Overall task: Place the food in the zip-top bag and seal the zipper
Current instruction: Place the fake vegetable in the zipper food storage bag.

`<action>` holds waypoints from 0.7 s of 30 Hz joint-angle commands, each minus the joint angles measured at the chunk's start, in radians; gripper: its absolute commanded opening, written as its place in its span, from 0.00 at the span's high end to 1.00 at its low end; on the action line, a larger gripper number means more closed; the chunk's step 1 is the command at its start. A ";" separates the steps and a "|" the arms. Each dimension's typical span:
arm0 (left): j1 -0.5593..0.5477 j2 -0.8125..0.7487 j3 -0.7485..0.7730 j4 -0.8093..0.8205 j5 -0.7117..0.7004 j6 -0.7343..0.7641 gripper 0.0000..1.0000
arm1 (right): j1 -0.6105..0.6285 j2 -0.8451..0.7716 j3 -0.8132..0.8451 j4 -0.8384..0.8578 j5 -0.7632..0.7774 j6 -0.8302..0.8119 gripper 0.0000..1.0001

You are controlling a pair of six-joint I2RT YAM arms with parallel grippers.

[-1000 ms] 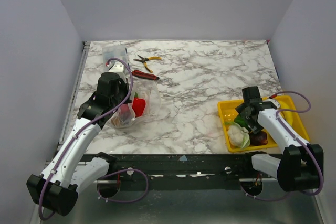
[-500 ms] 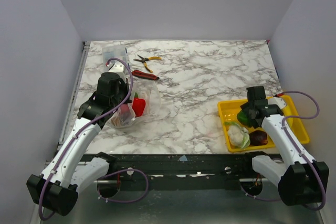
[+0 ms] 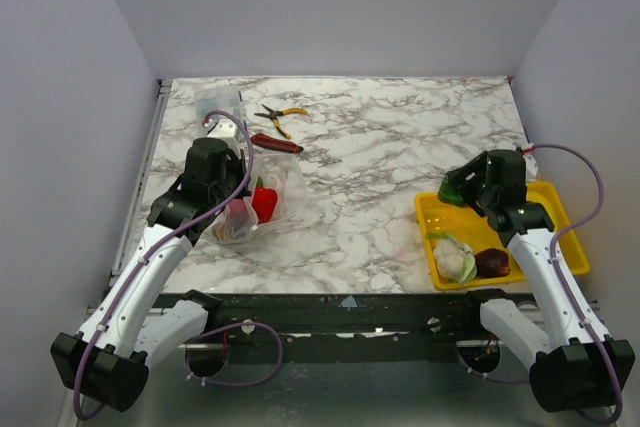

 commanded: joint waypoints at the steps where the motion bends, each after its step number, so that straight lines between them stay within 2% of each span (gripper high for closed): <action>1: 0.006 -0.004 0.023 0.011 0.033 -0.003 1.00 | 0.001 -0.049 -0.012 0.366 -0.527 -0.124 1.00; 3: 0.006 -0.006 0.020 0.015 0.022 -0.003 1.00 | 0.017 -0.023 -0.031 0.506 -0.695 -0.082 1.00; 5: 0.006 -0.002 0.025 0.012 0.022 -0.003 1.00 | 0.102 0.028 -0.016 0.592 -0.765 -0.058 1.00; 11: 0.008 -0.007 0.022 0.013 0.014 -0.003 1.00 | 0.571 0.164 0.081 0.796 -0.631 -0.135 1.00; 15: 0.009 -0.022 0.019 0.017 0.007 -0.002 1.00 | 0.739 0.312 0.171 0.888 -0.611 -0.159 1.00; 21: 0.009 -0.082 -0.001 0.040 -0.011 -0.001 1.00 | 0.896 0.522 0.383 0.807 -0.463 -0.289 0.99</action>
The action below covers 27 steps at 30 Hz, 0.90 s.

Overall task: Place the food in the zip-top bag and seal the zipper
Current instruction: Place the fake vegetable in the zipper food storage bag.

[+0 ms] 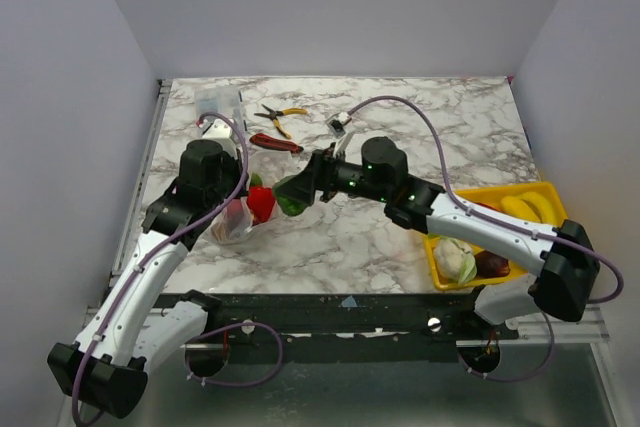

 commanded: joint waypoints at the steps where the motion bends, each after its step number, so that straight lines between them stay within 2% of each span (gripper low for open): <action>1: 0.004 -0.066 -0.005 0.039 -0.020 -0.001 1.00 | 0.086 0.106 0.127 0.004 0.154 -0.125 0.99; 9: 0.004 -0.091 -0.008 0.042 -0.019 -0.002 1.00 | 0.139 0.226 0.214 0.008 0.354 -0.189 0.99; 14: 0.004 -0.095 -0.011 0.047 -0.018 -0.003 1.00 | 0.166 0.262 0.229 0.007 0.527 -0.242 0.95; 16: 0.004 -0.091 -0.009 0.047 -0.016 -0.003 1.00 | 0.172 0.272 0.228 0.019 0.578 -0.260 0.90; 23: 0.004 -0.087 -0.009 0.045 -0.013 -0.003 1.00 | 0.174 0.371 0.289 0.026 0.636 -0.308 0.55; 27: 0.004 -0.086 -0.009 0.046 -0.018 -0.002 1.00 | 0.177 0.389 0.289 0.021 0.663 -0.291 0.26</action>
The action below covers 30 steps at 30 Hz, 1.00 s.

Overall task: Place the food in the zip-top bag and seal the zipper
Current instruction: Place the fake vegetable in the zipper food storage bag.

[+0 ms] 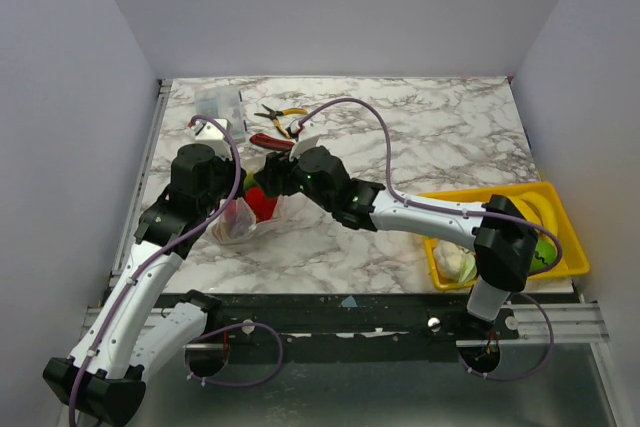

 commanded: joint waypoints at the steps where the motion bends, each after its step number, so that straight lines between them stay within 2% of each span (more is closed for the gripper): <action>1: 0.004 -0.005 -0.008 0.030 -0.020 -0.002 1.00 | 0.010 0.022 0.021 0.011 0.084 -0.006 0.22; 6: 0.005 0.002 -0.005 0.030 -0.009 0.000 1.00 | 0.010 -0.003 0.019 -0.029 0.089 -0.003 0.17; 12: 0.005 0.008 -0.001 0.024 -0.009 0.000 1.00 | 0.010 -0.062 0.022 -0.092 0.088 0.008 0.16; 17: 0.004 0.008 -0.004 0.025 -0.016 0.002 1.00 | 0.010 -0.090 0.066 -0.294 0.100 0.119 0.17; 21: 0.005 0.008 -0.003 0.024 -0.008 0.002 1.00 | 0.010 -0.184 -0.056 -0.321 0.072 0.232 0.19; 24: 0.006 0.009 0.001 0.026 0.000 0.002 1.00 | 0.007 -0.224 -0.147 -0.317 0.114 0.291 0.19; 30: 0.007 0.005 0.000 0.022 0.007 0.002 1.00 | -0.012 -0.174 -0.178 -0.323 0.127 0.397 0.22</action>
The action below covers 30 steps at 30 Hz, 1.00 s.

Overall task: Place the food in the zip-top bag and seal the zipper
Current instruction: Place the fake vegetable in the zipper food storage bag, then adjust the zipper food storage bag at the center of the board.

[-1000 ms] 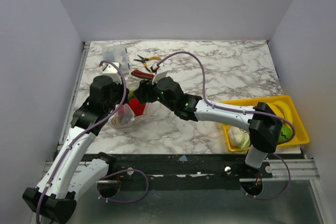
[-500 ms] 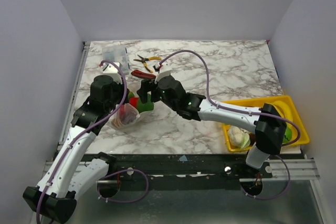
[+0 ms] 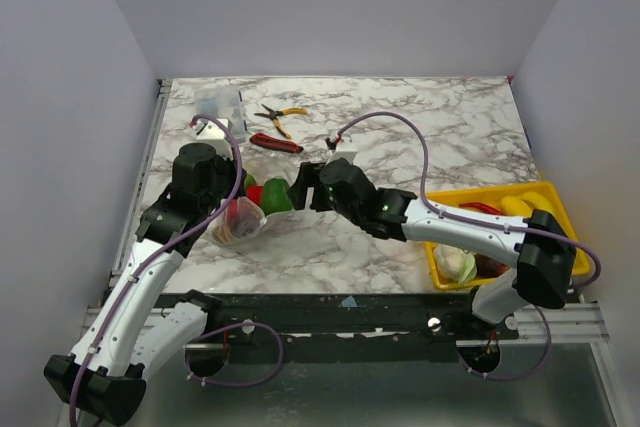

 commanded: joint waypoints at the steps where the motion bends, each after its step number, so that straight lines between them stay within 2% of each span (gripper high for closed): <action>1: 0.007 -0.008 0.000 0.022 0.005 0.002 1.00 | -0.017 0.050 -0.023 -0.037 0.031 0.131 0.23; 6: 0.006 -0.015 -0.003 0.024 0.005 0.002 1.00 | -0.019 0.099 0.001 -0.037 0.022 0.156 0.31; 10: 0.006 -0.016 0.000 0.023 0.009 0.002 1.00 | -0.018 0.109 0.012 -0.010 -0.011 0.135 0.43; 14: 0.006 -0.021 -0.002 0.024 0.009 0.002 1.00 | -0.018 0.113 0.036 0.050 -0.068 0.091 0.73; 16: 0.006 -0.025 -0.002 0.024 0.009 0.003 1.00 | -0.017 0.116 0.071 0.053 -0.089 0.067 0.94; 17: 0.006 -0.027 -0.002 0.025 0.009 0.004 1.00 | -0.018 0.113 0.090 0.047 -0.089 0.057 1.00; 21: 0.006 -0.057 0.003 0.023 -0.021 0.009 1.00 | -0.016 0.073 0.131 0.047 -0.111 0.044 1.00; 27: 0.006 -0.115 0.124 -0.118 -0.038 -0.049 1.00 | -0.011 0.007 0.110 0.098 -0.226 0.109 1.00; 30: 0.006 -0.096 0.080 -0.106 -0.002 -0.050 1.00 | -0.013 0.017 0.085 0.151 -0.226 0.120 1.00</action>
